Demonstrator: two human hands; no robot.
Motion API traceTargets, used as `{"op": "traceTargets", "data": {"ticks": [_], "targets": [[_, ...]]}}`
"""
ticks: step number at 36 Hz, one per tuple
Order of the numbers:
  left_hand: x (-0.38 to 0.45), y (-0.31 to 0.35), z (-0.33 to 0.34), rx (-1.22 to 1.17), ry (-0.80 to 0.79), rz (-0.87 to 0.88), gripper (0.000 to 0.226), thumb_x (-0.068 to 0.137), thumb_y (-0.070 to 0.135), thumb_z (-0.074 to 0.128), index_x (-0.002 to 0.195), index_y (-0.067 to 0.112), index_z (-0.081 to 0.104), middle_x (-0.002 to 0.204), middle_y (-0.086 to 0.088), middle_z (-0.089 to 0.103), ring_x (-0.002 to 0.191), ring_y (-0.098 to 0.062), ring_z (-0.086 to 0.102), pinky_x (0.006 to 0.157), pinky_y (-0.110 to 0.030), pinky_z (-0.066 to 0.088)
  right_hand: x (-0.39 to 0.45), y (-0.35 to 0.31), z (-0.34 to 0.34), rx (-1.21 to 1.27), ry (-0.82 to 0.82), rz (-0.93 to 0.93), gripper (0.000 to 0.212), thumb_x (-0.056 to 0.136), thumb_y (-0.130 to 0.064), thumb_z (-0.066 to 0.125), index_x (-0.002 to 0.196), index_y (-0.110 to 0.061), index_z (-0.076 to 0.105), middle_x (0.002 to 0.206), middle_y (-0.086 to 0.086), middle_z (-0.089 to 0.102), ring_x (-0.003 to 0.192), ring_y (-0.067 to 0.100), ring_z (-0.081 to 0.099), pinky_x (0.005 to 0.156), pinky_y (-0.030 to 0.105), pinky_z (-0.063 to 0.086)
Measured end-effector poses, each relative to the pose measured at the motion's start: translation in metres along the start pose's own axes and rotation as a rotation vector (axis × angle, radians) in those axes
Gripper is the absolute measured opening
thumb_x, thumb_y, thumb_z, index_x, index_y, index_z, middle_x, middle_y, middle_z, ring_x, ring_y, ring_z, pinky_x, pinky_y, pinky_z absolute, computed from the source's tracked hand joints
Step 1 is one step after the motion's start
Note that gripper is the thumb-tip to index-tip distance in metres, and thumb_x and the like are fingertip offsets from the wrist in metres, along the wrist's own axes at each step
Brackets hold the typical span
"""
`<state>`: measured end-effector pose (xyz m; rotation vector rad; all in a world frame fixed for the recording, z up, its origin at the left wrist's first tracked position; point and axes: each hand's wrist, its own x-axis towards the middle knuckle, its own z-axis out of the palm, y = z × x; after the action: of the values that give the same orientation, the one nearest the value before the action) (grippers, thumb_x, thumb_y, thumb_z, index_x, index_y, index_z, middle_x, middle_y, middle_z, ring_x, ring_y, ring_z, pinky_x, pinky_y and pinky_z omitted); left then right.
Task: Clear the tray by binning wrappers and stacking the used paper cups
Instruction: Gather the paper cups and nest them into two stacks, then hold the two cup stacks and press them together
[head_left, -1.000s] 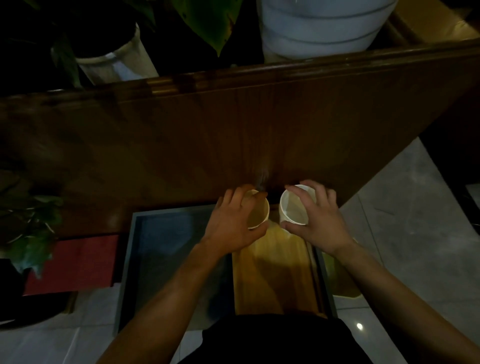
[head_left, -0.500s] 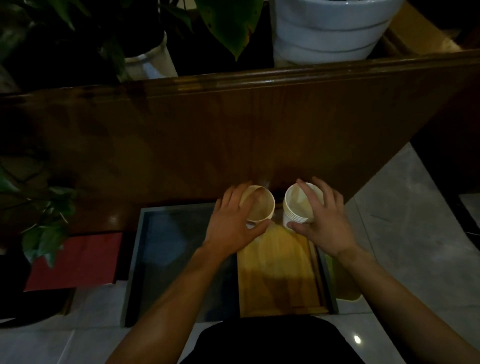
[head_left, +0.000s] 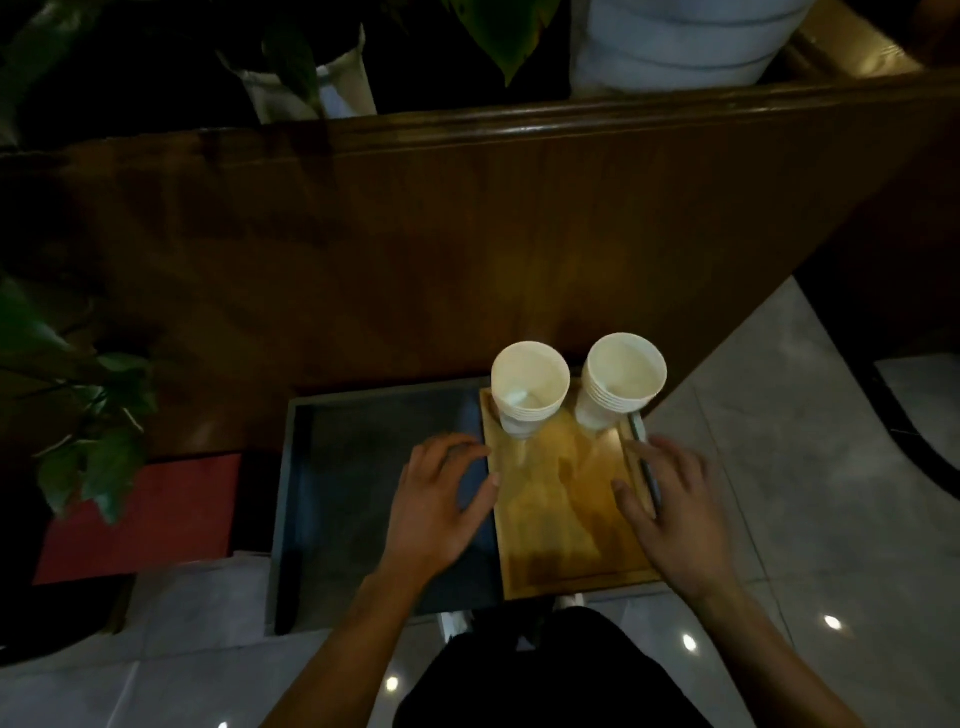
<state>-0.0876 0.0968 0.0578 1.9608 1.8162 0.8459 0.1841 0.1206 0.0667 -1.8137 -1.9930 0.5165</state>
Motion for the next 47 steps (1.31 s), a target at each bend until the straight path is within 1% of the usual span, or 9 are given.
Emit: {"op": "traceTargets", "data": {"ticks": [4, 8, 16, 23, 30, 35, 40, 44, 47], "targets": [[-0.01, -0.013, 0.002, -0.035, -0.162, -0.02, 0.041, 0.092, 0.056, 0.046, 0.111, 0.026, 0.067, 0.117, 0.01, 0.06, 0.113, -0.008, 0.05, 0.09, -0.022, 0.044, -0.019, -0.004, 0.002, -0.042, -0.048, -0.039, 0.044, 0.09, -0.047, 0.043, 0.117, -0.019, 0.064, 0.12, 0.004, 0.062, 0.113, 0.029, 0.053, 0.089, 0.043, 0.049], [-0.014, -0.02, 0.002, -0.078, -0.36, -0.046, 0.046, 0.089, 0.062, 0.042, 0.109, 0.029, 0.067, 0.113, 0.013, 0.059, 0.107, -0.004, 0.054, 0.087, -0.026, 0.047, -0.032, 0.0, 0.004, -0.072, -0.163, 0.039, 0.028, 0.091, -0.032, 0.06, 0.116, -0.021, 0.065, 0.117, 0.002, 0.064, 0.111, 0.026, 0.055, 0.084, 0.038, 0.049], [-0.018, -0.023, 0.006, -0.05, -0.678, -0.017, 0.029, 0.092, 0.044, 0.061, 0.105, 0.02, 0.07, 0.103, 0.005, 0.062, 0.096, -0.011, 0.059, 0.085, -0.037, 0.05, -0.04, 0.012, 0.008, -0.184, -0.549, 0.075, 0.035, 0.093, -0.045, 0.051, 0.126, -0.033, 0.054, 0.131, -0.003, 0.056, 0.119, 0.019, 0.052, 0.09, 0.034, 0.048], [-0.029, -0.009, 0.017, 0.079, -0.812, -0.023, 0.029, 0.094, 0.044, 0.058, 0.11, 0.021, 0.067, 0.107, -0.001, 0.061, 0.098, -0.015, 0.057, 0.086, -0.036, 0.049, -0.046, 0.029, 0.001, -0.155, -0.707, 0.063, 0.039, 0.091, -0.056, 0.049, 0.124, -0.036, 0.054, 0.129, -0.006, 0.059, 0.113, 0.016, 0.059, 0.089, 0.033, 0.05], [-0.056, 0.006, 0.031, 0.16, -0.818, -0.095, 0.027, 0.093, 0.049, 0.056, 0.111, 0.032, 0.065, 0.11, 0.006, 0.061, 0.098, -0.013, 0.06, 0.084, -0.031, 0.051, -0.057, 0.063, -0.012, -0.185, -0.751, 0.004, 0.041, 0.093, -0.05, 0.051, 0.131, -0.035, 0.051, 0.128, -0.006, 0.06, 0.115, 0.014, 0.057, 0.087, 0.027, 0.046], [-0.075, 0.017, 0.044, 0.182, -0.797, -0.146, 0.036, 0.092, 0.049, 0.058, 0.119, 0.026, 0.064, 0.116, 0.003, 0.062, 0.104, -0.015, 0.06, 0.087, -0.033, 0.051, -0.066, 0.085, -0.021, -0.139, -0.747, -0.03, 0.042, 0.093, -0.046, 0.054, 0.133, -0.036, 0.051, 0.128, -0.009, 0.061, 0.115, 0.01, 0.058, 0.078, 0.017, 0.039], [-0.096, 0.026, 0.056, 0.151, -0.706, -0.18, 0.039, 0.091, 0.046, 0.061, 0.126, 0.028, 0.059, 0.123, 0.005, 0.06, 0.111, -0.015, 0.057, 0.088, -0.028, 0.048, -0.07, 0.099, -0.026, -0.159, -0.719, -0.069, 0.025, 0.093, -0.041, 0.053, 0.115, -0.032, 0.06, 0.118, -0.006, 0.066, 0.104, 0.012, 0.061, 0.071, 0.023, 0.042], [-0.109, 0.029, 0.066, 0.164, -0.629, -0.176, 0.04, 0.091, 0.044, 0.062, 0.128, 0.029, 0.058, 0.134, 0.005, 0.054, 0.122, -0.017, 0.048, 0.099, -0.032, 0.043, -0.077, 0.107, -0.027, -0.185, -0.609, -0.109, 0.028, 0.095, -0.042, 0.049, 0.12, -0.032, 0.057, 0.116, -0.003, 0.066, 0.092, 0.016, 0.065, 0.06, 0.024, 0.036], [-0.119, 0.029, 0.073, 0.183, -0.533, -0.136, 0.039, 0.09, 0.044, 0.063, 0.126, 0.03, 0.059, 0.13, 0.006, 0.055, 0.12, -0.017, 0.048, 0.099, -0.037, 0.044, -0.084, 0.11, -0.022, -0.149, -0.542, -0.118, 0.027, 0.096, -0.04, 0.048, 0.119, -0.03, 0.057, 0.119, -0.002, 0.061, 0.091, 0.017, 0.064, 0.059, 0.026, 0.038]]}}
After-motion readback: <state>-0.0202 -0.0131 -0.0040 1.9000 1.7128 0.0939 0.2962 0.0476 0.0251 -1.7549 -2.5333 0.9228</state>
